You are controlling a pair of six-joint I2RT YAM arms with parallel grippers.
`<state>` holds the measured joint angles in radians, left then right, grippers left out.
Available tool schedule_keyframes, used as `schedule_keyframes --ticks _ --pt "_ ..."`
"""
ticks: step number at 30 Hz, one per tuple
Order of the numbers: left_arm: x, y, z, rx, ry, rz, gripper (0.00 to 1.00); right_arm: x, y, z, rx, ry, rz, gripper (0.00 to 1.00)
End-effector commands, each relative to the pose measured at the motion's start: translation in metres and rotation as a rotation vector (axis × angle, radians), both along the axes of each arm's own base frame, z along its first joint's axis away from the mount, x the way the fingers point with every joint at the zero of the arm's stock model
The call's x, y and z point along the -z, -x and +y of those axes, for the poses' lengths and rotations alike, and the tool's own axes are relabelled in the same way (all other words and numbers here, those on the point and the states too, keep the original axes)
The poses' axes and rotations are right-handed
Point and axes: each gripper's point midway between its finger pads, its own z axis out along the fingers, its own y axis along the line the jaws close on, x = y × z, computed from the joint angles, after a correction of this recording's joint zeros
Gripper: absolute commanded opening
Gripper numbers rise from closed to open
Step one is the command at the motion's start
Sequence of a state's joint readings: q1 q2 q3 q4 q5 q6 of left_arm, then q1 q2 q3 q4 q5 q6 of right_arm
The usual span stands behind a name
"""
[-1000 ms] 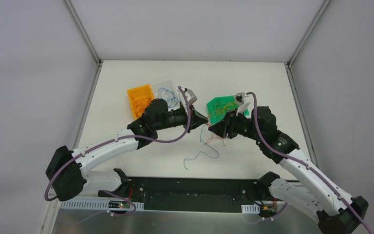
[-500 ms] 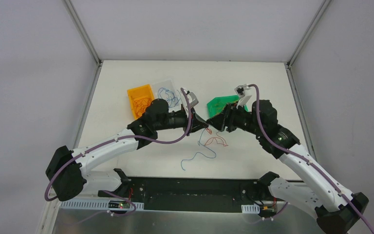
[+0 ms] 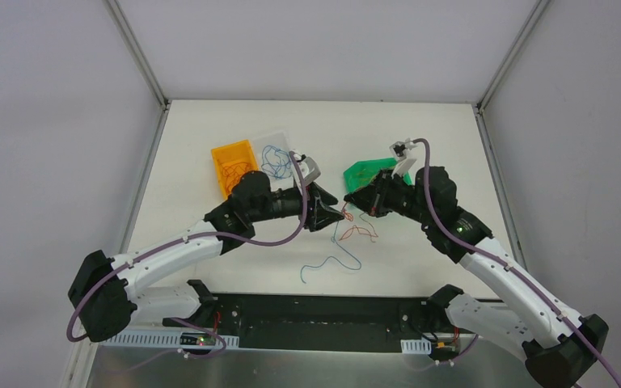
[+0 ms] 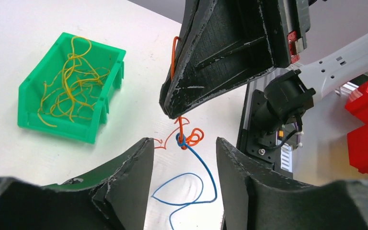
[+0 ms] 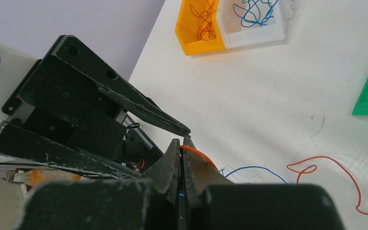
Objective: Untangle the cables
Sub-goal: Untie the cable.
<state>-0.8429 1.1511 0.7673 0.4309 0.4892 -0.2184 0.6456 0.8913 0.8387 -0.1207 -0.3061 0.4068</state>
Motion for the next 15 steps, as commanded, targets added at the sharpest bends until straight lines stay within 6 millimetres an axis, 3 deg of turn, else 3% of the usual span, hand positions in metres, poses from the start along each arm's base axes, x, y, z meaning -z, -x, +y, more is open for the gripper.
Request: schedule_keyframes --ticks 1,5,15 --pt "-0.018 -0.002 0.012 -0.05 0.043 -0.064 0.5 -0.017 -0.003 -0.002 0.028 -0.061 -0.052 0.0" --pt "-0.013 0.0 0.012 -0.039 0.031 -0.054 0.41 -0.018 -0.002 0.001 0.014 -0.061 -0.049 0.0" --pt "-0.011 -0.004 -0.002 -0.002 0.02 -0.05 0.38 -0.026 0.002 0.004 -0.013 -0.084 -0.048 0.0"
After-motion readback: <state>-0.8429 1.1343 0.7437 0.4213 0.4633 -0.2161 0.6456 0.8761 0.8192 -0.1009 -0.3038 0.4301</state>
